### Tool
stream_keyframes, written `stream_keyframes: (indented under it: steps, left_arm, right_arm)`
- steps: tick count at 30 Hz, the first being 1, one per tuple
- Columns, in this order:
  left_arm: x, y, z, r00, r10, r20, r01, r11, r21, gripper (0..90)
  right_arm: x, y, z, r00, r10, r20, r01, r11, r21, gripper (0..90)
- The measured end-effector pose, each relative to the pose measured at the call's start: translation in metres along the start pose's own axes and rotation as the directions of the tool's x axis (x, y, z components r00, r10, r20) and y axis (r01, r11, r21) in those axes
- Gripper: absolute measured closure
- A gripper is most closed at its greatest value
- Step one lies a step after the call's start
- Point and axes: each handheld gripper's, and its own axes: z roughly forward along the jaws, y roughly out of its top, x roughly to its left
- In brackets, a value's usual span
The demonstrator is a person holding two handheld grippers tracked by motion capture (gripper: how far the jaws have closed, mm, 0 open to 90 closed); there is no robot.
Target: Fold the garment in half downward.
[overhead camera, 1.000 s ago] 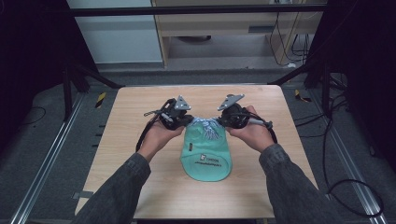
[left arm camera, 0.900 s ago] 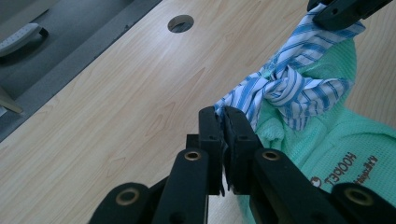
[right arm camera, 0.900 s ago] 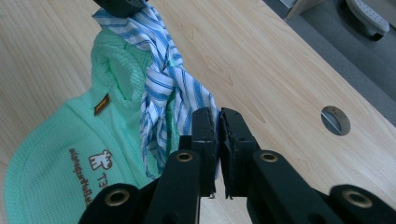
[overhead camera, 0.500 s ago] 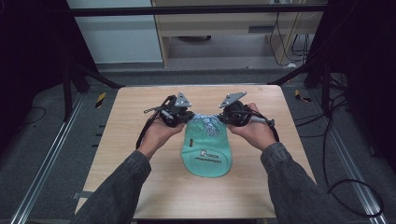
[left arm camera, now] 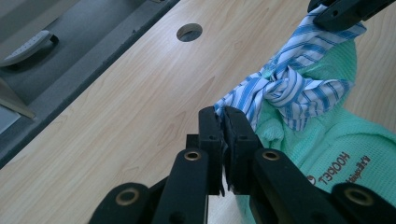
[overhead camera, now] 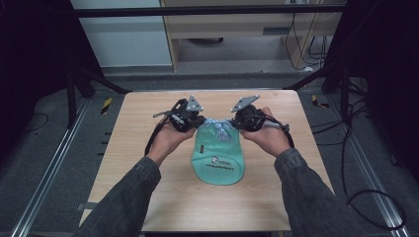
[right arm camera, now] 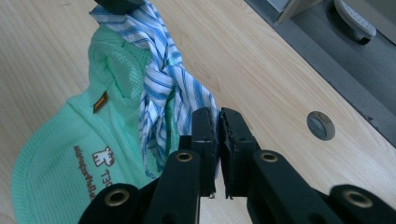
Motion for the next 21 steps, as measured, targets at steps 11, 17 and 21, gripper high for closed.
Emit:
stream_keyframes:
  steps: [11, 17, 21]
  left_arm:
    - [0.007, 0.001, 0.007, 0.9999, -0.01, -0.008, 0.01, 0.9999, 0.012, 86.7]
    - [0.001, -0.003, 0.007, 0.9998, 0.013, -0.016, -0.013, 0.9998, 0.015, 86.7]
    - [-0.004, -0.006, 0.006, 0.9997, 0.02, -0.012, -0.02, 0.9998, 0.01, 86.6]
  right_arm:
    - [-0.008, 0.004, 0.012, 0.9999, 0.012, 0.008, -0.012, 1.0, 0.009, 84.6]
    - [-0.005, 0.0, 0.015, 0.9999, 0.006, 0.008, -0.006, 1.0, 0.011, 84.6]
    - [-0.001, -0.005, 0.013, 1.0, 0.002, 0.003, -0.002, 1.0, 0.007, 84.4]
